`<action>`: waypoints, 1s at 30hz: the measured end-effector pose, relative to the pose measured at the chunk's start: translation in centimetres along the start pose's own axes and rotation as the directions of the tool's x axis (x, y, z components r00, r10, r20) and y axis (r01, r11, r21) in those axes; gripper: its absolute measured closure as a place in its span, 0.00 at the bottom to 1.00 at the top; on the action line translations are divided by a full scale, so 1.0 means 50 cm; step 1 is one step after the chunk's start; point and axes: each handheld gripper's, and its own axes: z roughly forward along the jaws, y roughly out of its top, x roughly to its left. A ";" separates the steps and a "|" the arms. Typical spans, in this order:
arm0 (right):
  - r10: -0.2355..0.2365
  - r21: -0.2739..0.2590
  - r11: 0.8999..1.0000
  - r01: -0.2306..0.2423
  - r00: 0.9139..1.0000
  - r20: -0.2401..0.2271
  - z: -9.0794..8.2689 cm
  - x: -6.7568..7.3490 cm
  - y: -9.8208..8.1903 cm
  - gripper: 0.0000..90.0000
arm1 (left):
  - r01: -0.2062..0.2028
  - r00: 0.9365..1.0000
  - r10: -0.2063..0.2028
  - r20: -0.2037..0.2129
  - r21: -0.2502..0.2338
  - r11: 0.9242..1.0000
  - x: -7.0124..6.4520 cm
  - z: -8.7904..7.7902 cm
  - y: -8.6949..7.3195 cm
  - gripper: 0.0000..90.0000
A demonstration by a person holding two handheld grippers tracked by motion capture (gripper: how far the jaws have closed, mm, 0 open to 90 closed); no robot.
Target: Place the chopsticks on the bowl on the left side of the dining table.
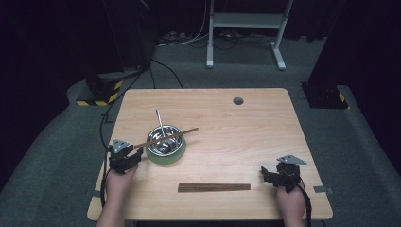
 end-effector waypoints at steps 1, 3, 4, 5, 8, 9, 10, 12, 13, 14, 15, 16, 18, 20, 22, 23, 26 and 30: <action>0.000 0.000 1.000 0.000 1.000 0.000 0.000 0.000 0.000 0.15 | 0.003 1.000 -0.003 -0.004 -0.004 1.000 0.002 0.003 -0.001 0.60; 0.002 0.001 1.000 -0.002 1.000 -0.001 0.000 0.000 0.000 0.15 | 0.023 1.000 -0.024 -0.007 -0.022 0.999 0.007 0.006 -0.001 0.60; 0.002 0.002 1.000 -0.002 1.000 -0.001 0.000 0.000 0.000 0.15 | 0.022 1.000 -0.022 -0.006 -0.026 0.999 0.010 0.005 0.000 0.59; 0.002 0.002 1.000 -0.002 1.000 -0.001 0.000 0.000 0.000 0.15 | 0.033 0.999 -0.033 0.001 -0.043 0.999 0.009 0.005 0.000 0.59; -0.002 -0.001 1.000 0.002 1.000 0.001 0.001 0.000 0.000 0.14 | 0.031 1.000 -0.031 0.005 -0.044 0.999 0.013 0.003 -0.003 0.59; -0.007 0.002 1.000 0.007 1.000 -0.006 0.001 -0.002 0.001 0.14 | 0.026 1.000 -0.026 0.004 -0.045 0.999 0.015 0.005 -0.002 0.59; -0.011 0.002 1.000 0.011 1.000 -0.007 0.002 -0.002 0.002 0.13 | 0.013 1.000 -0.013 0.003 -0.042 0.999 0.017 0.005 -0.002 0.58; -0.020 0.007 1.000 0.020 1.000 -0.016 0.001 -0.003 0.004 0.14 | 0.026 1.000 -0.026 0.007 -0.055 0.998 0.019 0.005 0.001 0.58; -0.020 0.014 1.000 0.020 1.000 -0.009 -0.001 0.001 0.010 0.15 | 0.036 0.999 -0.035 0.012 -0.059 0.998 0.019 0.004 0.003 0.59; -0.020 0.014 1.000 0.020 1.000 -0.009 -0.001 0.001 0.010 0.15 | 0.021 1.000 -0.020 0.006 -0.051 0.998 0.021 0.002 0.004 0.59; -0.028 -0.008 1.000 0.028 1.000 -0.002 -0.009 0.010 0.022 0.15 | 0.026 1.000 -0.026 0.012 -0.059 0.998 0.020 0.002 0.005 0.60; -0.028 -0.008 1.000 0.028 1.000 -0.002 -0.009 0.010 0.022 0.15 | 0.024 1.000 -0.023 0.014 -0.056 0.998 0.021 0.002 0.006 0.60; -0.032 -0.033 0.999 0.032 0.999 -0.007 -0.016 0.025 0.041 0.15 | 0.024 1.000 -0.023 0.017 -0.050 0.998 0.022 0.002 0.008 0.60; -0.050 -0.043 0.998 0.049 0.998 -0.026 -0.019 0.045 0.065 0.15 | 0.033 0.999 -0.031 0.028 -0.061 0.998 0.020 0.005 0.010 0.61; -0.070 -0.052 0.996 0.068 0.997 -0.045 -0.018 0.071 0.090 0.15 | 0.033 0.999 -0.031 0.032 -0.058 0.998 0.019 0.006 0.012 0.61; -0.083 -0.055 0.995 0.079 0.995 -0.057 -0.016 0.085 0.102 0.16 | 0.038 0.999 -0.035 0.036 -0.062 0.997 0.019 0.008 0.013 0.62; -0.110 -0.081 0.991 0.104 0.991 -0.075 -0.009 0.126 0.138 0.20 | 0.036 0.998 -0.033 0.048 -0.057 0.998 0.018 0.010 0.014 0.62; -0.153 -0.124 0.982 0.141 0.984 -0.093 0.008 0.175 0.179 0.27 | 0.025 0.998 -0.022 0.055 -0.042 0.999 0.018 0.010 0.014 0.62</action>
